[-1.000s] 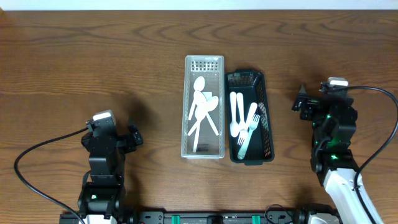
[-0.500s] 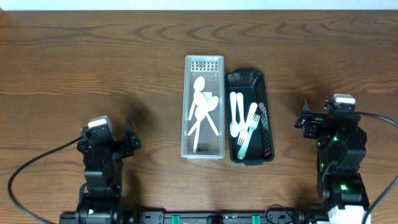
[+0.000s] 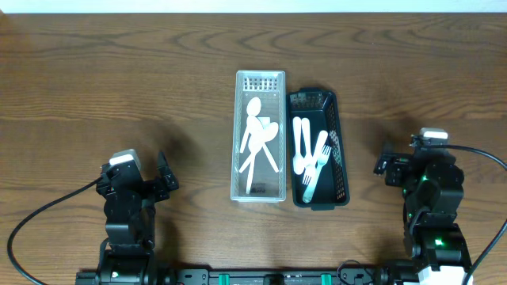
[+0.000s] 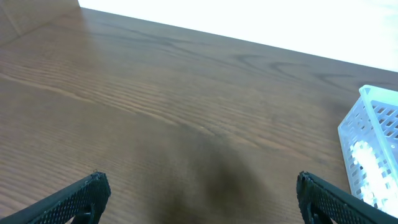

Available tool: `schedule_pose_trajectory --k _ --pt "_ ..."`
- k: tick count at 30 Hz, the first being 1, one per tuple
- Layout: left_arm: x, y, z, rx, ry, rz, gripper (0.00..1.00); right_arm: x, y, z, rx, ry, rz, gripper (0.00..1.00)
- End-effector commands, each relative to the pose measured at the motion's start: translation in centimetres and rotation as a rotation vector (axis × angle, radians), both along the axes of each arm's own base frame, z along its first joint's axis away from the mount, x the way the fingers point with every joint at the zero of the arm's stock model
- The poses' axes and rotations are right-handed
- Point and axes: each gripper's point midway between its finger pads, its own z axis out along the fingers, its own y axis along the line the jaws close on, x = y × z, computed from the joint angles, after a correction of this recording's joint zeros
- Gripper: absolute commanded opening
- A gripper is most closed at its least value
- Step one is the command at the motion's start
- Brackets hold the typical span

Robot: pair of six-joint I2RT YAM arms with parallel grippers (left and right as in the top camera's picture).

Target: Pack container

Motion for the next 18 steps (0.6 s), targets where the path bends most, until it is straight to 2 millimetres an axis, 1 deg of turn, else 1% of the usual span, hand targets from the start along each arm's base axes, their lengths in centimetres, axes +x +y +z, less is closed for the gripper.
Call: schedule_pose_trajectory --k 1,4,7,11,15,18 --pt "0.0 0.1 0.5 0.009 -0.013 0.007 0.98 -0.5 0.4 -0.7 -0.004 0.044 0.014 0.99" --pt "0.0 0.1 0.5 0.009 -0.013 0.007 0.98 -1.6 0.5 -2.1 -0.003 0.112 0.019 0.99" --pt "0.0 0.1 0.5 0.009 -0.013 0.007 0.98 -3.4 0.7 -2.7 -0.002 0.154 0.025 0.99" --pt "0.0 0.1 0.5 0.009 -0.013 0.007 0.98 -6.1 0.7 -2.2 -0.003 0.145 0.025 0.99" --pt "0.0 0.1 0.5 0.009 -0.013 0.007 0.98 -8.3 0.7 -1.5 -0.004 0.098 0.025 0.99" --pt "0.0 0.1 0.5 0.009 -0.013 0.007 0.98 -9.5 0.8 -1.3 -0.004 0.072 0.031 0.99"
